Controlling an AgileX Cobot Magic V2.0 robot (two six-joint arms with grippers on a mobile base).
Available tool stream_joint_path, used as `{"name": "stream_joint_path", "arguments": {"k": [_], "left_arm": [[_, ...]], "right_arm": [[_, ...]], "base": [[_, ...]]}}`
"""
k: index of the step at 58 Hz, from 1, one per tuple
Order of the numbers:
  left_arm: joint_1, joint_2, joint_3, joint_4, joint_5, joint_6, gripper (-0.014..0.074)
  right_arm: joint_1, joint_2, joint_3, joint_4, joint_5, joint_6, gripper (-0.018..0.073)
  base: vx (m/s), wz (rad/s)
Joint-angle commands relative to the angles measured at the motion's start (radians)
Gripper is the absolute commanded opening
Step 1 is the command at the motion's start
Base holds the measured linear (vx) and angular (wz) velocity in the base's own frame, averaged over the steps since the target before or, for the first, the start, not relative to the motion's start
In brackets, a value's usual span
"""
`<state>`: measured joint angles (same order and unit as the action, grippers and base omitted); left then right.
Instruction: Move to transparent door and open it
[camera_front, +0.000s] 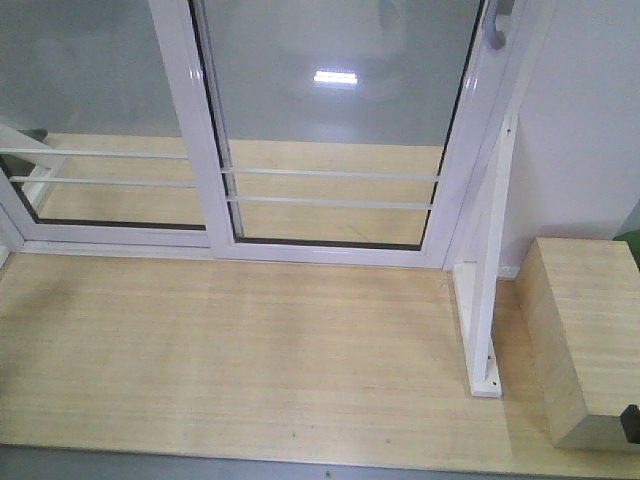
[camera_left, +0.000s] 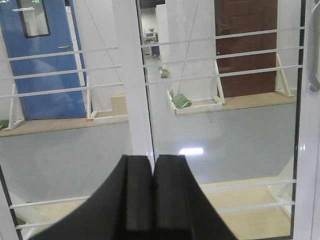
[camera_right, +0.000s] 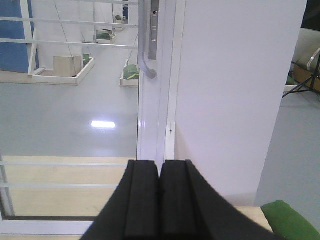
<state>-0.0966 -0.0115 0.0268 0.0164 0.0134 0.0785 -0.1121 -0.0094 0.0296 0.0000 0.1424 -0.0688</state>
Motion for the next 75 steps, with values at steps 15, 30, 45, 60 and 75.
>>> {"name": "stream_joint_path", "arguments": {"k": [15,30,45,60,75], "left_arm": [[-0.004,-0.003,0.023,-0.01,-0.08,-0.007,-0.0006],[-0.004,-0.003,0.023,-0.01,-0.08,-0.007,-0.0006],[-0.004,-0.003,0.023,-0.01,-0.08,-0.007,-0.0006],[-0.004,-0.003,0.023,-0.01,-0.08,-0.007,-0.0006],[-0.004,-0.003,0.023,-0.01,-0.08,-0.007,-0.0006]], "right_arm": [[-0.003,-0.011,0.014,0.0,-0.083,-0.006,-0.0008],[-0.003,-0.011,0.014,0.0,-0.083,-0.006,-0.0008],[-0.003,-0.011,0.014,0.0,-0.083,-0.006,-0.0008],[-0.003,-0.011,0.014,0.0,-0.083,-0.006,-0.0008],[-0.003,-0.011,0.014,0.0,-0.083,-0.006,-0.0008]], "base": [[0.4,-0.06],[0.35,-0.06],[0.29,-0.05],[0.21,-0.04],[0.16,-0.02]]}}
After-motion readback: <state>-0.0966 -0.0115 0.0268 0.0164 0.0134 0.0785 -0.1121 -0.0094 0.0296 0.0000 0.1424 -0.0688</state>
